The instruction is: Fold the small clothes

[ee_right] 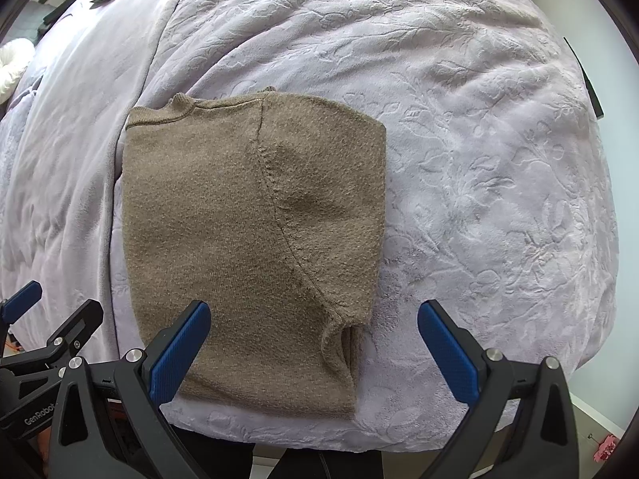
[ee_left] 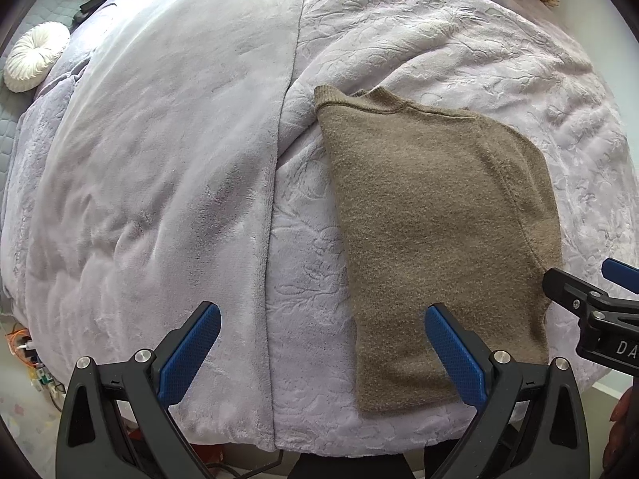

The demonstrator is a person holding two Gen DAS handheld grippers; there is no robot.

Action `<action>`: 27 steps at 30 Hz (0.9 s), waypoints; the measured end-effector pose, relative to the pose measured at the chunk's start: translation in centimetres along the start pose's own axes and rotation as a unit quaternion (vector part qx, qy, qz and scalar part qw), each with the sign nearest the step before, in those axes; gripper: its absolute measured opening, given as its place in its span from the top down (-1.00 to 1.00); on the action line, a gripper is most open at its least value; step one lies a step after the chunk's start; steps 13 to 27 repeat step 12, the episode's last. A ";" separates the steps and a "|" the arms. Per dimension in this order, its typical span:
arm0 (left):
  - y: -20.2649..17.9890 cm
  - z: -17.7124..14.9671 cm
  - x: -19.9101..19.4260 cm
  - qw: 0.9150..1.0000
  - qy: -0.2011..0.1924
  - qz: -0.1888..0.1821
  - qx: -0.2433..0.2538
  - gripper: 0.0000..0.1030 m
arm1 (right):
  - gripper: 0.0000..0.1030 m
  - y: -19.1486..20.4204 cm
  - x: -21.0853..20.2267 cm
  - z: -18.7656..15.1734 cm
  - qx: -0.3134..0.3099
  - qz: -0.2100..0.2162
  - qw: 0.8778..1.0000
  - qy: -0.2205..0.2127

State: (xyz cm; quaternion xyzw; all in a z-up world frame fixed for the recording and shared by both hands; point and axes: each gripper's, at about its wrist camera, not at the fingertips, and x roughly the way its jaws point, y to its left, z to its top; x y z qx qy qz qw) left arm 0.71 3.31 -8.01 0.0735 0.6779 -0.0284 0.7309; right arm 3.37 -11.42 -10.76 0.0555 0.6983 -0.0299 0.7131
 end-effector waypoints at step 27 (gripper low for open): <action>0.0 0.0 0.6 1.000 0.017 0.004 -0.001 -0.99 | -1.00 0.1 0.2 0.4 -0.002 0.000 1.000 0.003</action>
